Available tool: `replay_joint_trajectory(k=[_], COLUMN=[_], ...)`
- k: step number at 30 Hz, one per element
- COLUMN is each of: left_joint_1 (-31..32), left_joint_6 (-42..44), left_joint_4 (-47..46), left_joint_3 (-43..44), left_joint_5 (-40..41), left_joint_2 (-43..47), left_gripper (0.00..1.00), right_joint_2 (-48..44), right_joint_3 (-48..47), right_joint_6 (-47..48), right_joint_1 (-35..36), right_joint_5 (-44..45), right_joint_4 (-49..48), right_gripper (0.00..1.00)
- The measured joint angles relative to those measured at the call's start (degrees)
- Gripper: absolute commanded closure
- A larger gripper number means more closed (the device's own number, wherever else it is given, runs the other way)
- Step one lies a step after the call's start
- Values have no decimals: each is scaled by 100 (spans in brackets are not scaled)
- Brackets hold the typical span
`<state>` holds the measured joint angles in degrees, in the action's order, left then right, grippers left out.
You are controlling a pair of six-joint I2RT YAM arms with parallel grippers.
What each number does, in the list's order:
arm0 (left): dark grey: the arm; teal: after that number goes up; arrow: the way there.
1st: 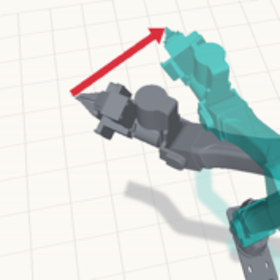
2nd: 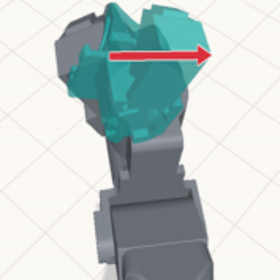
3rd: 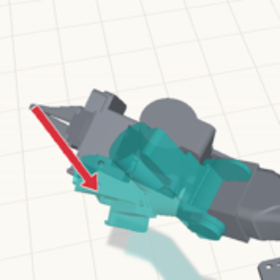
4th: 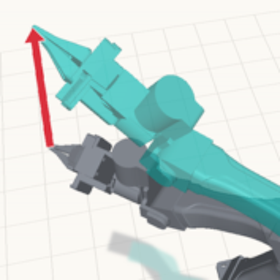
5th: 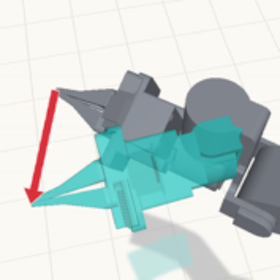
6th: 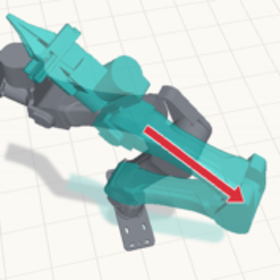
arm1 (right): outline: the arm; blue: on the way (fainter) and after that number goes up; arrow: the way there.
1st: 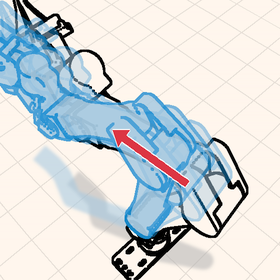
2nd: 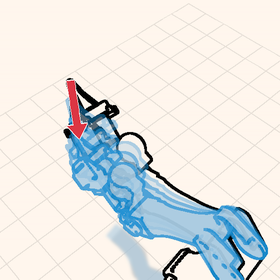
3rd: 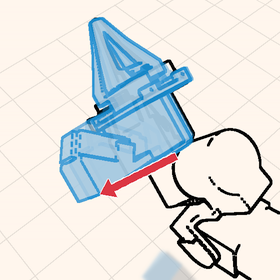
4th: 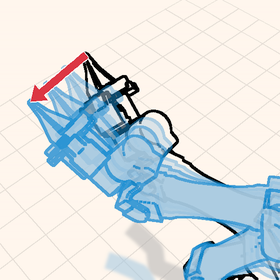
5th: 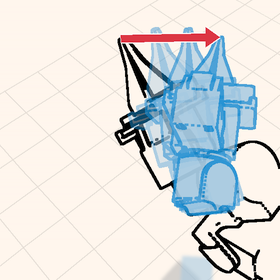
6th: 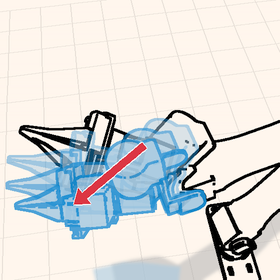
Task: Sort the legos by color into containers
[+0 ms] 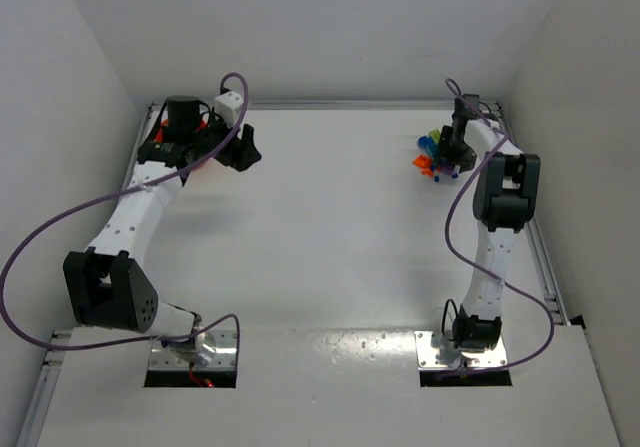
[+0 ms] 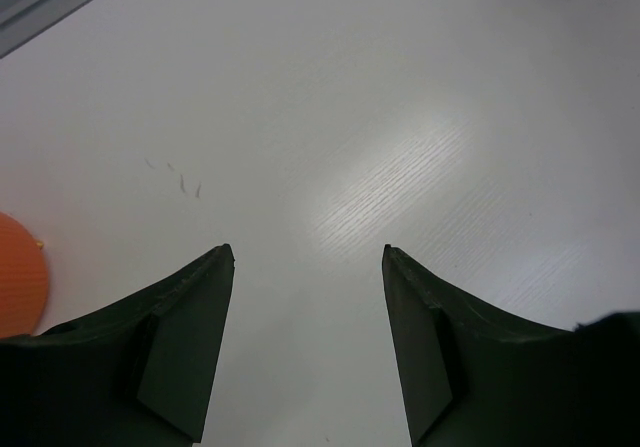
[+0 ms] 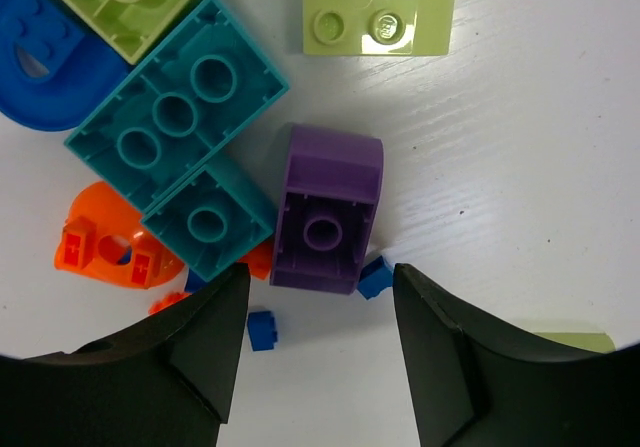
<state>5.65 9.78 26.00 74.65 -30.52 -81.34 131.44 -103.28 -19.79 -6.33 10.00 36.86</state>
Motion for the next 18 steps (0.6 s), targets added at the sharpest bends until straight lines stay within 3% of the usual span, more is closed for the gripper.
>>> replay_joint_trajectory(k=[7,11,13,14,18], left_joint_1=[0,0,0,0,0], left_joint_6=[-2,-2,-2,-2,0], left_joint_4=[0,0,-4,-4,-2], left_joint_3=[-59,-59,-59,-63,-85], left_joint_5=[-2,-7,-7,-7,-15], left_joint_2=[-33,-33,-33,-33,-33], left_gripper=[33,33,33,33,33], right_joint_2=[114,120,120,118,-120], right_joint_3=[-35,-44,-39,-28,365], right_joint_6=[-15,0,33,44,138], right_joint_1=[-87,-138,-151,-164,-195], right_joint_5=[-7,-83,-153,-195,-507], right_joint_4=[9,0,-9,-33,-273], right_gripper=[48,62,76,89,96])
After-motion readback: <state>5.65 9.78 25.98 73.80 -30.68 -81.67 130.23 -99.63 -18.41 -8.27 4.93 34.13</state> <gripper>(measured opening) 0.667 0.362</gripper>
